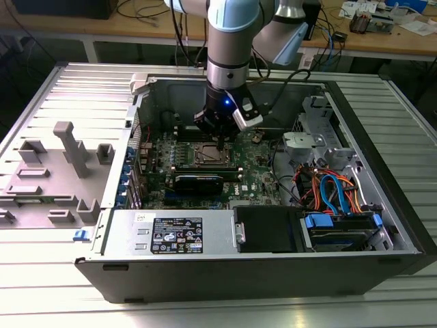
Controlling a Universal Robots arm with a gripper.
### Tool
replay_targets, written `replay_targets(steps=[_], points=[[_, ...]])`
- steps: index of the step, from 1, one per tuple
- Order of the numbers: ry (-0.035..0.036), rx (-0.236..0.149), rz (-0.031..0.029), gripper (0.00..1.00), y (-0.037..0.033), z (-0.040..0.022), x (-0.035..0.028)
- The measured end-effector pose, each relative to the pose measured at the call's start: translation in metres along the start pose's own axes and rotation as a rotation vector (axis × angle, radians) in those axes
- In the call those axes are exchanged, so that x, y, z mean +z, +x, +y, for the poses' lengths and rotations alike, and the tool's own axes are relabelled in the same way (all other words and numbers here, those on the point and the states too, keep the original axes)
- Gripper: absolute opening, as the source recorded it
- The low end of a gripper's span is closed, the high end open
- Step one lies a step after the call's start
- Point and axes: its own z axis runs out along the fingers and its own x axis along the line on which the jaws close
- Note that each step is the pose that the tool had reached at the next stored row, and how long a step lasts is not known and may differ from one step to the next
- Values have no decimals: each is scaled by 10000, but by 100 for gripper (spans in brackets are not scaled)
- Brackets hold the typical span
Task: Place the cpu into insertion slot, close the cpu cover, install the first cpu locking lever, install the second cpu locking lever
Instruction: 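Install the second cpu locking lever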
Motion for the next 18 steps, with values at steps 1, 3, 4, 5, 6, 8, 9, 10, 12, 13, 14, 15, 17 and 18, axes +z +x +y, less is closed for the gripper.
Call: replay_targets(steps=[1, 3, 4, 5, 6, 8, 9, 10, 12, 13, 14, 15, 17, 18], points=[[0, 0, 0, 11, 1, -27, 0], [0, 1, 0, 11, 3, -58, 0], [2, 1, 1, 11, 2, -62, -3], [2, 1, 1, 11, 3, -65, -12], [1, 1, 0, 11, 3, -67, -34], [0, 1, 0, 11, 2, -68, -75], [0, 1, 0, 11, 2, -70, -97], [0, 0, 0, 11, 2, -72, -107], [0, -1, 0, 11, 2, -85, -108], [0, 0, 0, 11, 3, -97, -108], [0, 1, 0, 11, 4, -115, -108], [0, 0, 0, 11, 5, -137, -108], [-1, 1, 0, 11, 6, -181, -108], [1, 0, 0, 11, 7, -204, -109]])
